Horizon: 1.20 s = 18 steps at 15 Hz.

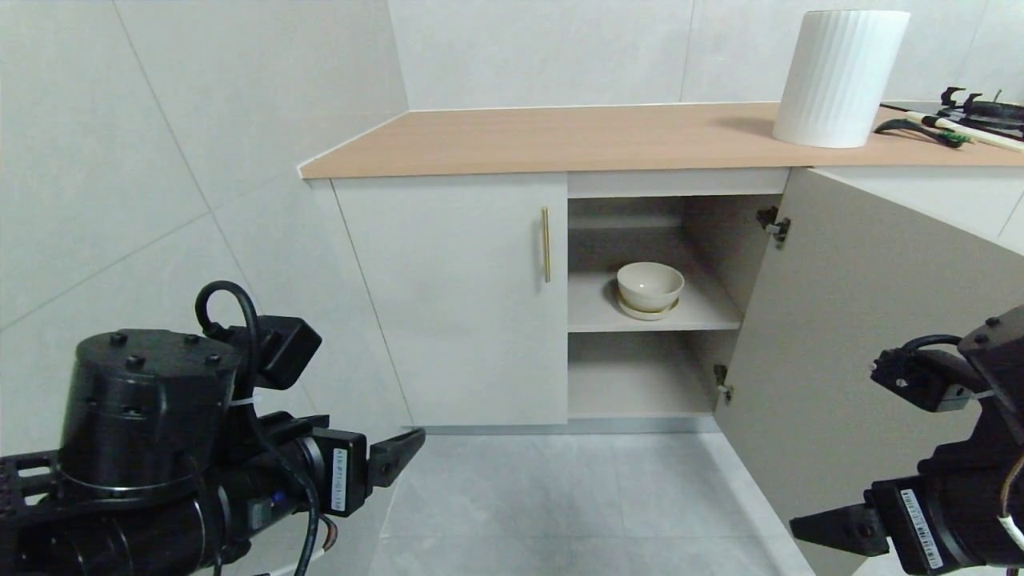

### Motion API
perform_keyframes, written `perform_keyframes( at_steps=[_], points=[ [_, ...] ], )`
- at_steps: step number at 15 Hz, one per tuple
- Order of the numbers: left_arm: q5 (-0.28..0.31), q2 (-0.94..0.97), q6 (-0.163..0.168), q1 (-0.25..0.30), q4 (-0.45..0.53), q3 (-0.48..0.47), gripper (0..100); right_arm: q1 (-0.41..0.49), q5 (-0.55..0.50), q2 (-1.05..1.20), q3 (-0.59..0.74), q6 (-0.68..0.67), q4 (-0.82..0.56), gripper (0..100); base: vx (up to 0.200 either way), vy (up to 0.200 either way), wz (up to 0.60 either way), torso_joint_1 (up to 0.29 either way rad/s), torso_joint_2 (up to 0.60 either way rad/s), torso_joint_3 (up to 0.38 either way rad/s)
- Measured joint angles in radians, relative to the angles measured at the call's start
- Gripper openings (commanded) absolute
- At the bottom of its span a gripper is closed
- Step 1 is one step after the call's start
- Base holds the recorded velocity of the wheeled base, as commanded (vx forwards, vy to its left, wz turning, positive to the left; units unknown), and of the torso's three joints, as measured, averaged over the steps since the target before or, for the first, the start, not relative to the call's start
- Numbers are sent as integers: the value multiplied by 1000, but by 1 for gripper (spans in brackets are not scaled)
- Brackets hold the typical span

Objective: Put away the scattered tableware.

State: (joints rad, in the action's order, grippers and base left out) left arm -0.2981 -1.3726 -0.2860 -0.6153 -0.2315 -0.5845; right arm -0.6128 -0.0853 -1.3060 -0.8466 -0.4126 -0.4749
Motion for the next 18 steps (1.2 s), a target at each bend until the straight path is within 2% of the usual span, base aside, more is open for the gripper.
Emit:
perform_keyframes(
  at_steps=[2,13,15,18],
  points=[
    [-4,0,1,0,0,0,100,1,-9,22,-3,0,-11,100,0,0,0,0,0,0],
    [-5,9,8,0,5,2,100,13,-66,72,-13,0,-63,100,0,-200,0,-1,4,4],
    [-4,7,7,0,4,2,100,49,-70,66,-21,1,-63,100,0,-100,0,-1,1,-1],
    [-2,6,7,-1,4,7,100,174,-73,51,-38,42,-64,100,0,0,0,0,0,0]
  ],
)
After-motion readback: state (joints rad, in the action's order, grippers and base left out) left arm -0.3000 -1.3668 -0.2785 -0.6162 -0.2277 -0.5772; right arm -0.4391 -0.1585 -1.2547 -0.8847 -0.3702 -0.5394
